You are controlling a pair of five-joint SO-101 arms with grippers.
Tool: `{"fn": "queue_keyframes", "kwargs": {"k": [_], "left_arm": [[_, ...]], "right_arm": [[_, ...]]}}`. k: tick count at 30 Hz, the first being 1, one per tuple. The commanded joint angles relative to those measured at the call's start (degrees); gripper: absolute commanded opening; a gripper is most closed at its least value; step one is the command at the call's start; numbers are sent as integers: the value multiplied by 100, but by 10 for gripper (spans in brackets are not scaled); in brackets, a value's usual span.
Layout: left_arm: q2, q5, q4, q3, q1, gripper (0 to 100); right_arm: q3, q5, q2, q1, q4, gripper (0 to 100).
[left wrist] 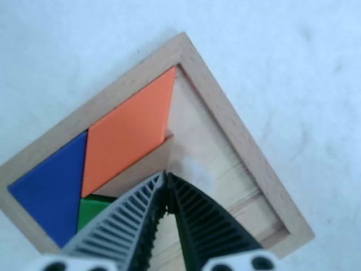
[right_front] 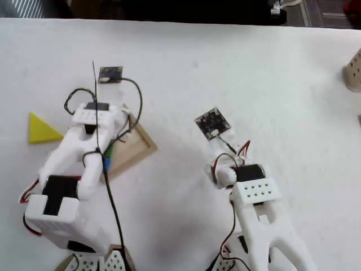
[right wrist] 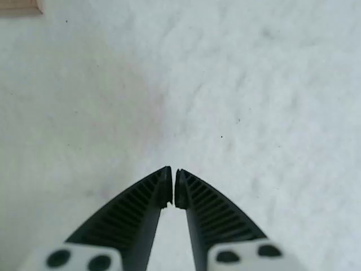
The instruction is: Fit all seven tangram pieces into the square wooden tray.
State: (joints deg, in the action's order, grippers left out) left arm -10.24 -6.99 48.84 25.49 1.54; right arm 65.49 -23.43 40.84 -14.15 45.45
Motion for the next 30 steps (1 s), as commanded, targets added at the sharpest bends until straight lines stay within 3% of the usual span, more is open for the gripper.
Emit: {"fn": "queue_keyframes", "kwargs": {"k": [1,11,22,25,30], "left_arm": [[-13,-62,62,-176,189,24],[426,-70,273,-149,831,24],[488,-70,431,-202,673,24],[690,-70,440,-273,1121,24],[1297,-79,404,-290,2448,27]], "right_arm": [[-26,-18,22,-40,-110,18],[-26,-18,22,-57,-110,18],[-26,-18,22,-57,-119,18],[-26,-18,22,-57,-119,18],[-26,-18,13,-57,-127,18]]}}
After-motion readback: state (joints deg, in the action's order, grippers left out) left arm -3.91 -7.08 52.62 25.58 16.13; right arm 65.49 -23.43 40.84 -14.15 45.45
